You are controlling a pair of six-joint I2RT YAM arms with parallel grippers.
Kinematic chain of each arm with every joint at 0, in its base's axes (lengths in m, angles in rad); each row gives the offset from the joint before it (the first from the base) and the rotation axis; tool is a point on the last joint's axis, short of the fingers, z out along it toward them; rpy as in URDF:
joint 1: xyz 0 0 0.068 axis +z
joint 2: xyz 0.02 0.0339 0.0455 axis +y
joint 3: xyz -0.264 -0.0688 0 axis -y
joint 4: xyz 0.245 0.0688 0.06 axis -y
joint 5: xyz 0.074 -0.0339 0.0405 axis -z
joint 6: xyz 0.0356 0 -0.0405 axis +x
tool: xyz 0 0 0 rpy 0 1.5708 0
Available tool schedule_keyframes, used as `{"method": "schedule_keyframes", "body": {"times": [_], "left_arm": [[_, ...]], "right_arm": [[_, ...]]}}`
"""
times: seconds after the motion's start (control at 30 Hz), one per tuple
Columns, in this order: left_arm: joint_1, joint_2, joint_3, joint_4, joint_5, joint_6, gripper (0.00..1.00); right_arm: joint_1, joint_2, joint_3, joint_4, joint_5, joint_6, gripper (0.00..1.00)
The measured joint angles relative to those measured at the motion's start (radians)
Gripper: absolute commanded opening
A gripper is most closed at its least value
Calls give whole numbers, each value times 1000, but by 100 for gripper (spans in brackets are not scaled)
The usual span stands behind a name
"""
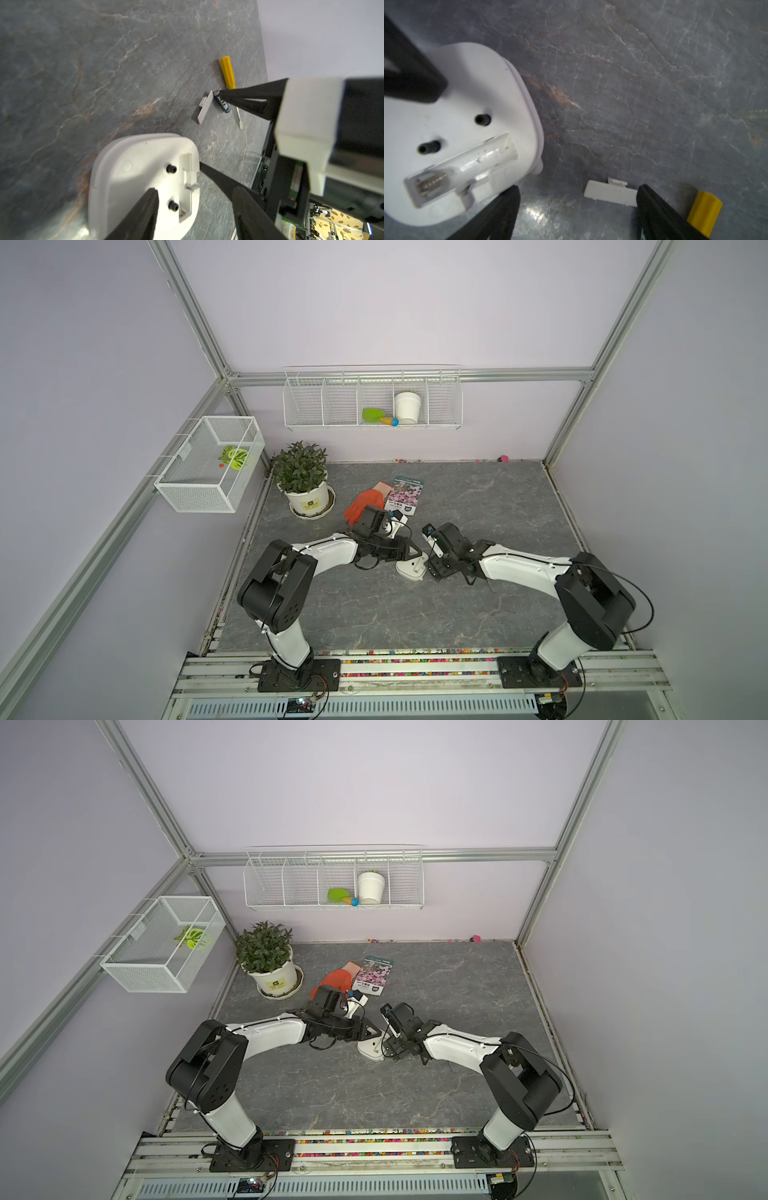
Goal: Remove the battery from the alarm
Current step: Adjust the alarm at the center of the board.
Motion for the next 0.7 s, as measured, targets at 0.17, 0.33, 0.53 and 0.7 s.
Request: {"method": "schedule_keyframes", "body": {"times": [0.17, 0.33, 0.53, 0.7], "left_arm": [[0, -60, -68, 27, -32, -32, 62], [0, -123, -100, 23, -77, -61, 67], [6, -236, -101, 8, -129, -72, 71], [38, -328, -121, 0, -158, -75, 73]], "right_arm": [[-5, 65, 57, 3, -32, -30, 92], [-37, 71, 69, -1, -86, -55, 93], [-229, 18, 80, -50, -276, -55, 95], [-275, 31, 118, -103, -385, -45, 95]]}}
